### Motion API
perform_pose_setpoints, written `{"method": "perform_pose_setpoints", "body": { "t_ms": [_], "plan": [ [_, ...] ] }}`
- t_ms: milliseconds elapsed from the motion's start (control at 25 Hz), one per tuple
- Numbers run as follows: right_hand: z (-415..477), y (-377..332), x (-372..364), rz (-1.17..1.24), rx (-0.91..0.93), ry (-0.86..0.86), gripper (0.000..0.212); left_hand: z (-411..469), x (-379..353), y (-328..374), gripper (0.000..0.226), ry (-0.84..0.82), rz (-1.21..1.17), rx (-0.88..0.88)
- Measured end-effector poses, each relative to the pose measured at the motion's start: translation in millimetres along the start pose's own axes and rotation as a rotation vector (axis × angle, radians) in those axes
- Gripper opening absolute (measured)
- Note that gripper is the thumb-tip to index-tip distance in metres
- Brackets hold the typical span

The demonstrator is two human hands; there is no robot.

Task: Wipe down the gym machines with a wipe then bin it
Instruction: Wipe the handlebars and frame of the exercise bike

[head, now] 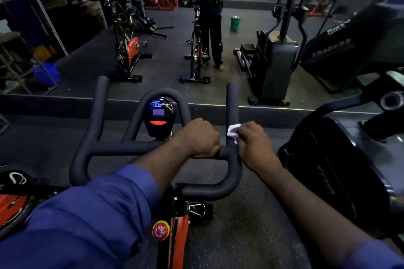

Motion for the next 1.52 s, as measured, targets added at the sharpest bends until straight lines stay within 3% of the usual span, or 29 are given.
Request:
{"method": "perform_pose_setpoints", "body": {
  "t_ms": [280, 440, 600, 720, 760, 840, 1000, 1040, 1200, 1280, 1400, 1440, 1520],
  "plan": [
    [-83.7, -20.9, -13.7, -0.007, 0.161, -0.107, 0.019, 12.8, -8.8, -2.7, 0.047, 0.036, -0.114, 0.110],
    [-19.9, 18.2, -6.0, 0.097, -0.116, 0.050, 0.015, 11.4, -7.1, -4.2, 0.046, 0.046, -0.150, 0.118],
    [-28.3, 12.6, -8.7, 0.155, -0.083, -0.092, 0.002, 11.7, -10.5, -5.3, 0.046, 0.071, -0.145, 0.109],
    [19.7, 11.5, 24.1, 0.276, -0.155, 0.051, 0.013, 12.0, -9.0, -5.3, 0.047, 0.088, -0.132, 0.109],
    [35.2, 4.1, 32.0, 0.242, -0.131, 0.103, 0.012, 11.5, -9.5, -4.5, 0.047, 0.092, -0.128, 0.112],
    [43.8, -1.1, 22.4, -0.012, -0.052, 0.032, 0.011, 11.6, -8.5, -5.5, 0.047, 0.086, -0.131, 0.117],
    [14.3, -6.7, -1.2, -0.242, 0.105, -0.428, 0.013, 11.3, -11.5, -7.8, 0.048, 0.070, -0.146, 0.132],
    [30.3, -8.7, 8.7, -0.258, 0.116, -0.432, 0.012, 11.9, -10.0, -8.9, 0.047, 0.062, -0.151, 0.135],
    [99.0, -12.4, 41.0, -0.225, 0.116, -0.119, 0.013, 12.6, -9.1, -8.4, 0.041, 0.051, -0.202, 0.141],
    [78.3, -10.2, 17.7, -0.231, 0.173, -0.208, 0.015, 14.5, -10.4, -10.2, 0.043, 0.050, -0.211, 0.156],
    [33.3, -8.8, -11.1, -0.304, 0.340, -0.495, 0.016, 16.4, -15.4, -10.3, 0.050, 0.042, -0.207, 0.149],
    [47.9, -13.1, -0.5, -0.282, 0.355, -0.495, 0.029, 16.2, -14.8, -10.8, 0.050, 0.051, -0.210, 0.151],
    [102.8, -18.0, 34.4, -0.258, 0.295, -0.263, 0.035, 16.5, -13.4, -10.4, 0.051, 0.061, -0.210, 0.157]
  ]
}}
Point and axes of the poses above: each hand's wrist, its own z-axis towards the middle knuckle, its own x-axis out of the back of the hand, y = z × x, the point moved 5 cm from there along z, towards the middle knuckle, and after that the axes turned 13 degrees about -y, right-handed, at the moved point
